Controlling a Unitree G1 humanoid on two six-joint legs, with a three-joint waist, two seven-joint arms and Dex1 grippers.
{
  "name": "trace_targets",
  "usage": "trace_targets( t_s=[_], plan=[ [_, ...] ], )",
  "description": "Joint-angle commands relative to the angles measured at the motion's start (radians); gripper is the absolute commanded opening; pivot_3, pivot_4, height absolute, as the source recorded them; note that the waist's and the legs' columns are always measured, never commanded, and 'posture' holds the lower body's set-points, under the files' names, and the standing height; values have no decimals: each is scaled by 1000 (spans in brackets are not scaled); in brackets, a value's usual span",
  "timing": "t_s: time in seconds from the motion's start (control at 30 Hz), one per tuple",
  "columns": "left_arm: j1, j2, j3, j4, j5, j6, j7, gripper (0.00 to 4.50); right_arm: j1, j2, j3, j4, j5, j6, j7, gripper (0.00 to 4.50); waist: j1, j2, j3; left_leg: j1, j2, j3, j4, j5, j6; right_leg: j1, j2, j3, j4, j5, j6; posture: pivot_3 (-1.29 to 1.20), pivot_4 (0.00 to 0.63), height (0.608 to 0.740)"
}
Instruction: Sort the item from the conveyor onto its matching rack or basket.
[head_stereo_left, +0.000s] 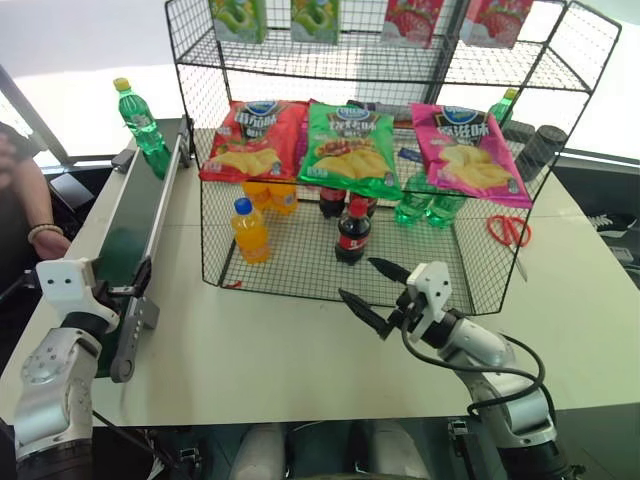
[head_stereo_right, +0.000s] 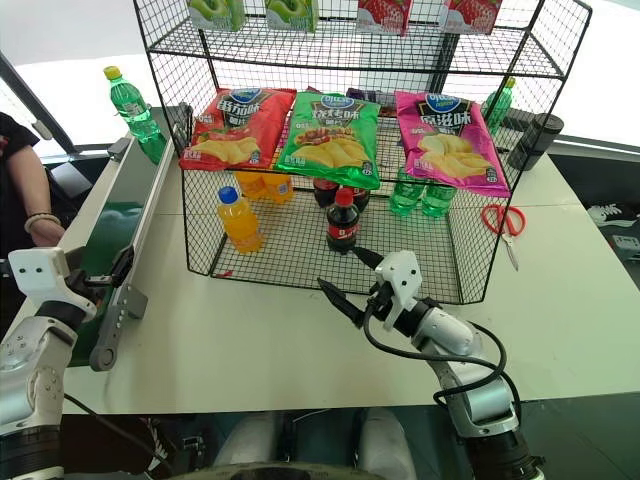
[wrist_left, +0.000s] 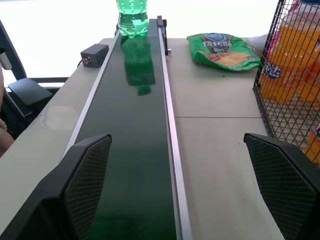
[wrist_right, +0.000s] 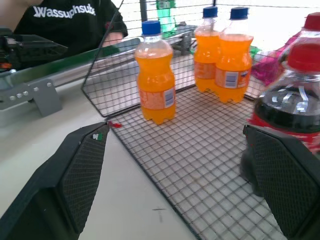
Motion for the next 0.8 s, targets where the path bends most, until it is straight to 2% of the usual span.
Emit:
trace_targets(
  t_s=[0.03,0.3,0.8],
  plan=[
    [-14,-7,26,-19,-6,-15,23,4500,16,6,15,-92,10,15,-16,4469,0,0,0,0,0,0,0,0,0,0,0,0,0,0,0,0,150,732],
    [-25,-16,34,-4,-12,-24,47,4500,10,-20,50,-134,15,79,-10,4469,0,-1,0,0,0,0,0,0,0,0,0,0,0,0,0,0,150,732],
    [-30,-58,16,17,-7,-90,38,4500,-22,-16,77,-139,17,64,18,4469,0,-2,-1,0,0,0,0,0,0,0,0,0,0,0,0,0,150,732]
  ],
)
